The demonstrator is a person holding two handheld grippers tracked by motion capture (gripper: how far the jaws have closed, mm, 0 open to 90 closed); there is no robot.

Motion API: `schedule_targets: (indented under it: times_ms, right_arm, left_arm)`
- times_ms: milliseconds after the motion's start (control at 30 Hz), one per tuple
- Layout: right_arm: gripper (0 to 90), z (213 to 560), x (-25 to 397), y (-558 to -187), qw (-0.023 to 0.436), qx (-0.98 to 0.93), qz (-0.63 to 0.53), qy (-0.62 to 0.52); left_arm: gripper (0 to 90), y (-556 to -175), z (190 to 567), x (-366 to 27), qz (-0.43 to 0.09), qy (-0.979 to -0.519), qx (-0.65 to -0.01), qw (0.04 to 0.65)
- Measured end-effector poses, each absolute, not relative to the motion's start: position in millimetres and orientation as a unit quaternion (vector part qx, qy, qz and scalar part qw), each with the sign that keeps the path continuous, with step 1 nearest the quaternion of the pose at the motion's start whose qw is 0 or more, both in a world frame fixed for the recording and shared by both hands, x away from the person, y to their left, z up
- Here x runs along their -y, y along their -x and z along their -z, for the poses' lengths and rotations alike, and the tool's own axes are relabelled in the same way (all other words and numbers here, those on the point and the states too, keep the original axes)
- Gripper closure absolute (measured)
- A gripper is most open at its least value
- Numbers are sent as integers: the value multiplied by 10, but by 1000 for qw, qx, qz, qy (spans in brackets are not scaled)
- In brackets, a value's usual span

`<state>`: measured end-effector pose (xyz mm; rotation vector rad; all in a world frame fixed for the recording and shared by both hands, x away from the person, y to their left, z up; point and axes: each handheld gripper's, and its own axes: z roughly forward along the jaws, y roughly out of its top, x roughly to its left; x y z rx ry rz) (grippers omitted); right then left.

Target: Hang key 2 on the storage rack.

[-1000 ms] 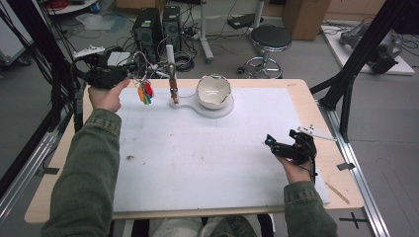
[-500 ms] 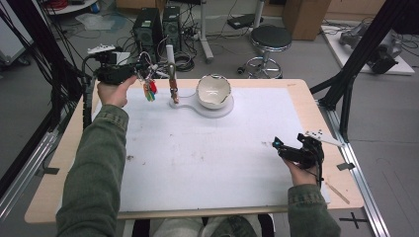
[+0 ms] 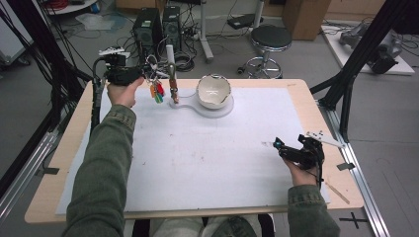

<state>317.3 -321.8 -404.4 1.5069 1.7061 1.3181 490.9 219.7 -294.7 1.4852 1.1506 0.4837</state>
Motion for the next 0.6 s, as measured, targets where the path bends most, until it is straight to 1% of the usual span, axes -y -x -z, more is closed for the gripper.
schedule_targets:
  times_ms: [167,333,600]
  right_arm:
    - [5,4053,3226,-3181,253,-630,-483,-552]
    - [5,4054,3225,-3185,251,-627,-483,-558]
    - [5,4054,3249,-3173,260,-615,-486,-564]
  left_arm:
    - [869,-4938,2984,-2141,-211,-640,-489,554]
    - [869,-4965,3040,-2063,-204,-648,-488,547]
    - [868,-4974,3144,-1906,-201,-662,-483,537]
